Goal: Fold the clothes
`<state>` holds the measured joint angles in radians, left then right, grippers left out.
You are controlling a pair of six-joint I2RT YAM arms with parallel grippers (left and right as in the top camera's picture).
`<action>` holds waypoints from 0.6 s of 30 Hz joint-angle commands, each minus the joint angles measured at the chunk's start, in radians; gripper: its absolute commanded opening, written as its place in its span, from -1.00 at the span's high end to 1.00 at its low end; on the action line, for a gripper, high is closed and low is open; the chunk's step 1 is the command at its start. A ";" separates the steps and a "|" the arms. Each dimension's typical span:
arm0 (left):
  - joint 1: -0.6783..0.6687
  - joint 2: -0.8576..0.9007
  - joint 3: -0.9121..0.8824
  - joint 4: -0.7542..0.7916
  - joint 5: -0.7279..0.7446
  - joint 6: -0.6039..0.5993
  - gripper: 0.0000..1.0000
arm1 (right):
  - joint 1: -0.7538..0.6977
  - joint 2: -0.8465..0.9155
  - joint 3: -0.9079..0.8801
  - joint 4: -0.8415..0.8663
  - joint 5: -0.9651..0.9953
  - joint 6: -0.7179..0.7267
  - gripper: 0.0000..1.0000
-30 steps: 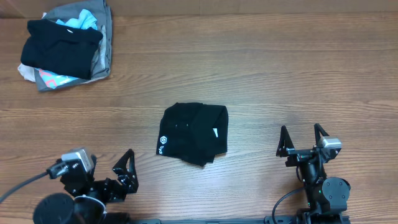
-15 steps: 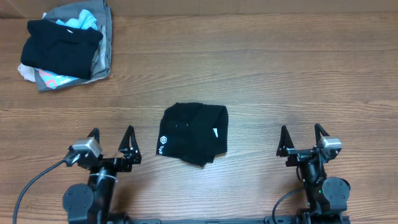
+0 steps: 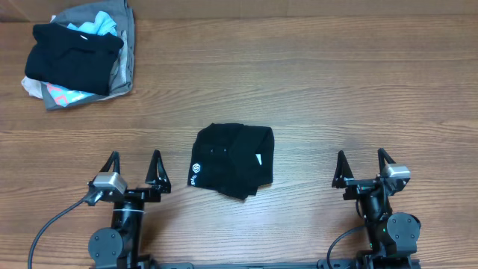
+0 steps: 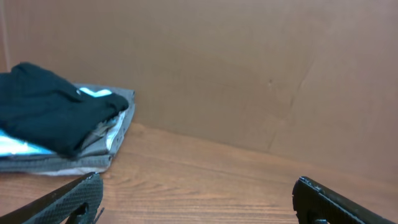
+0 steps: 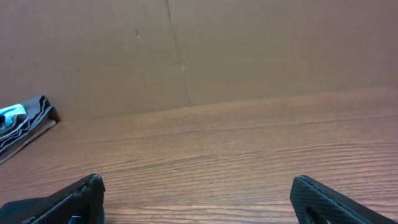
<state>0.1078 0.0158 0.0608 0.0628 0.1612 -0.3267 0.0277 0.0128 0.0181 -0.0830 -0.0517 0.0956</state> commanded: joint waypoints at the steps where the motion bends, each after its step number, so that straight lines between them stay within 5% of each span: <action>1: 0.010 -0.013 -0.055 0.048 0.028 0.085 -1.00 | -0.002 -0.010 -0.010 0.003 0.005 -0.007 -1.00; 6: 0.009 -0.013 -0.056 -0.003 0.004 0.204 -0.99 | -0.002 -0.010 -0.010 0.003 0.005 -0.007 -1.00; 10: 0.002 -0.012 -0.056 -0.140 -0.145 0.199 -1.00 | -0.002 -0.010 -0.010 0.003 0.005 -0.007 -1.00; 18: -0.025 -0.013 -0.056 -0.141 -0.136 0.219 -1.00 | -0.002 -0.010 -0.010 0.003 0.005 -0.007 -1.00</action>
<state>0.1043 0.0139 0.0082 -0.0731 0.0505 -0.1520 0.0277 0.0128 0.0181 -0.0830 -0.0517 0.0963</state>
